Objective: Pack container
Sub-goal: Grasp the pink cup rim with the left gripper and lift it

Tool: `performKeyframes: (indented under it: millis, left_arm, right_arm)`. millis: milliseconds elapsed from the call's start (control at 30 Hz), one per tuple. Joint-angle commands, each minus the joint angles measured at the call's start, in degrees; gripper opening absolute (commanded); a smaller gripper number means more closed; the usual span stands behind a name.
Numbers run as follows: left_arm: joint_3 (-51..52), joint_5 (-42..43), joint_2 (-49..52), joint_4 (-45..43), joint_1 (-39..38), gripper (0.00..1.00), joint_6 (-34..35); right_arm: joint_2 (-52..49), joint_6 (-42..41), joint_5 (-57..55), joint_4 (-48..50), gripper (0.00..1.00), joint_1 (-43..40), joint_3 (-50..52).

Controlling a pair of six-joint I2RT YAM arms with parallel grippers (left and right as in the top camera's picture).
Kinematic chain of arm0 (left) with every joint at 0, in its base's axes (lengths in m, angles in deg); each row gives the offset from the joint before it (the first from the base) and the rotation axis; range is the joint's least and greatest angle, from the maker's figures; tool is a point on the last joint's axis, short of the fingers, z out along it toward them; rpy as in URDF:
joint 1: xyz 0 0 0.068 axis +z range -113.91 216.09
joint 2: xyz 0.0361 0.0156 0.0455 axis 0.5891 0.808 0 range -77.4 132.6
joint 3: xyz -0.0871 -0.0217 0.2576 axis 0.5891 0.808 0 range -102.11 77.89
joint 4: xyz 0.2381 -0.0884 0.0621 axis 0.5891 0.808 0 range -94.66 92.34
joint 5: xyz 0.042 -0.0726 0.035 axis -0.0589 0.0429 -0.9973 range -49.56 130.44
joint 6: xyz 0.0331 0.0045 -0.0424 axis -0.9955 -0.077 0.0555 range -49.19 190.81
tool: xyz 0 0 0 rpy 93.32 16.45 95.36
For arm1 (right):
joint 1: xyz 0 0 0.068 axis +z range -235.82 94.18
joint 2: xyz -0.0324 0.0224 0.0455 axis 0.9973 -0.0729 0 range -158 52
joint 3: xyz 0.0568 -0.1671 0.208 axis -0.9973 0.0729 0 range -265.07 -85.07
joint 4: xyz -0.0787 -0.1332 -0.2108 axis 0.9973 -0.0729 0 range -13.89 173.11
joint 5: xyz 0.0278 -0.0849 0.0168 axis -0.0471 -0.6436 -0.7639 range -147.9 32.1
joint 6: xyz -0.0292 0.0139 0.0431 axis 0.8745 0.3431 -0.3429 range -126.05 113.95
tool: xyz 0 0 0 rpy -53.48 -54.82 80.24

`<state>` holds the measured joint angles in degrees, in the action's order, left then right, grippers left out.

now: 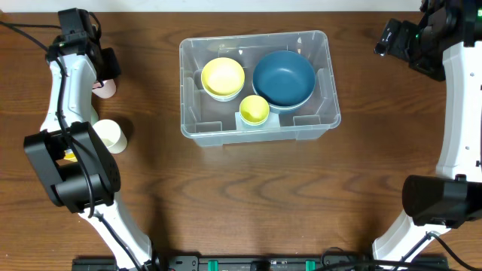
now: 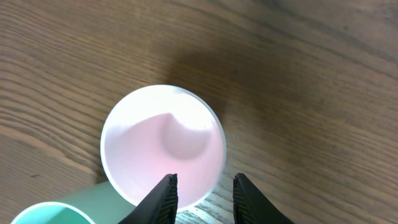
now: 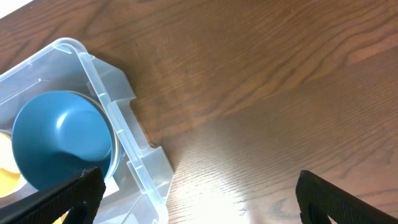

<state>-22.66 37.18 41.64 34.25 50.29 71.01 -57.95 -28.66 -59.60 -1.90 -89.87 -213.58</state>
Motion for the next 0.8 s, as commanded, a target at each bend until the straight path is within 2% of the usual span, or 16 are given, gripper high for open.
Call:
performKeyframes:
  millis: [0,767]
  left_arm:
    - [0.0,1.8,-0.8,0.5,0.1,0.31,0.9]
    - [0.3,1.0,3.0,0.4,0.5,0.31,-0.7]
  right_arm:
    - [1.5,-0.7,0.0,-0.1,0.99,-0.1,-0.1]
    - [1.5,-0.7,0.0,-0.1,0.99,-0.1,-0.1]
